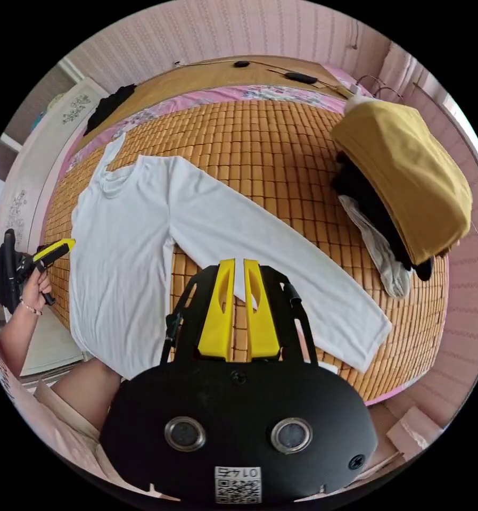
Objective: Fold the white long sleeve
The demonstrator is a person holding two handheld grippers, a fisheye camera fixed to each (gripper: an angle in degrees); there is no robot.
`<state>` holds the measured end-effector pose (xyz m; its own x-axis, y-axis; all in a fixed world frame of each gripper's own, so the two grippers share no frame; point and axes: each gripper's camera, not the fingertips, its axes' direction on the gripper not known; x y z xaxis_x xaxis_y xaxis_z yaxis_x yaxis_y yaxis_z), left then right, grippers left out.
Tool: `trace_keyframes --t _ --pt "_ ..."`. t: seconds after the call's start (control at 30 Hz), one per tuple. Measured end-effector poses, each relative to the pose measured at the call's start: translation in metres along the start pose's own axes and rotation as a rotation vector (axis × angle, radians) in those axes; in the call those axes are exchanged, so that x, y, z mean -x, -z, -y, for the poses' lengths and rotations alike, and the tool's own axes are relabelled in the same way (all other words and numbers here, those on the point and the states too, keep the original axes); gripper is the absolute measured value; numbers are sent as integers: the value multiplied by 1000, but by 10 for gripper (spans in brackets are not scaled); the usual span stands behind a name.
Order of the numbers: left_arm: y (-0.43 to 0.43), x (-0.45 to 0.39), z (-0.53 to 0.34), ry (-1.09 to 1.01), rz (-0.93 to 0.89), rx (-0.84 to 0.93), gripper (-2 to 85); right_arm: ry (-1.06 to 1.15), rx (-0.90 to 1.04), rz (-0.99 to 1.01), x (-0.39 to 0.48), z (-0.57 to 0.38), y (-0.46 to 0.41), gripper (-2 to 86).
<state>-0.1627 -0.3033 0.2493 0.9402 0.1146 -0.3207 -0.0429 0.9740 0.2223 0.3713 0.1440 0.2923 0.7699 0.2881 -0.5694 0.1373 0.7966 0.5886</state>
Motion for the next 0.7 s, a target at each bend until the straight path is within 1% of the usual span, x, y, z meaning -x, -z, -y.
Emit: trace_keyframes --t 0.07,0.13,0.17,0.23,0.27,0.33,0.4,0.47,0.5,0.57,0.6,0.63,0.7 --pt "8 48 -36 132 40 8 -8 135 -33 67 53 57 2 41" --pt "14 73 -59 192 67 1 -8 311 -73 155 133 131 7 52" --pt "16 86 -73 217 66 3 -8 357 -77 163 155 147 8 53" --pt "17 99 -89 234 41 1 -8 540 -77 126 245 201 10 56" --pt "16 106 -98 240 39 7 -8 575 -74 124 266 211 10 57" --pt "13 116 -110 256 18 17 -8 682 -40 102 340 246 8 64" --pt "10 126 -121 274 -18 25 -9 708 -35 79 380 271 9 83" --pt "3 137 -134 297 -44 76 -9 690 -27 46 410 295 7 107" --pt "3 140 -138 295 -62 68 -10 682 8 17 425 310 1 107" --pt "8 153 -149 293 -102 38 -10 654 82 -37 439 329 -11 95" --pt "9 155 -152 292 -108 34 -10 633 146 -62 444 339 -18 74" --pt "11 160 -159 293 -116 23 -10 611 111 -44 446 345 -7 43" --pt "14 168 -168 297 -127 9 -10 587 124 -51 449 353 5 14"
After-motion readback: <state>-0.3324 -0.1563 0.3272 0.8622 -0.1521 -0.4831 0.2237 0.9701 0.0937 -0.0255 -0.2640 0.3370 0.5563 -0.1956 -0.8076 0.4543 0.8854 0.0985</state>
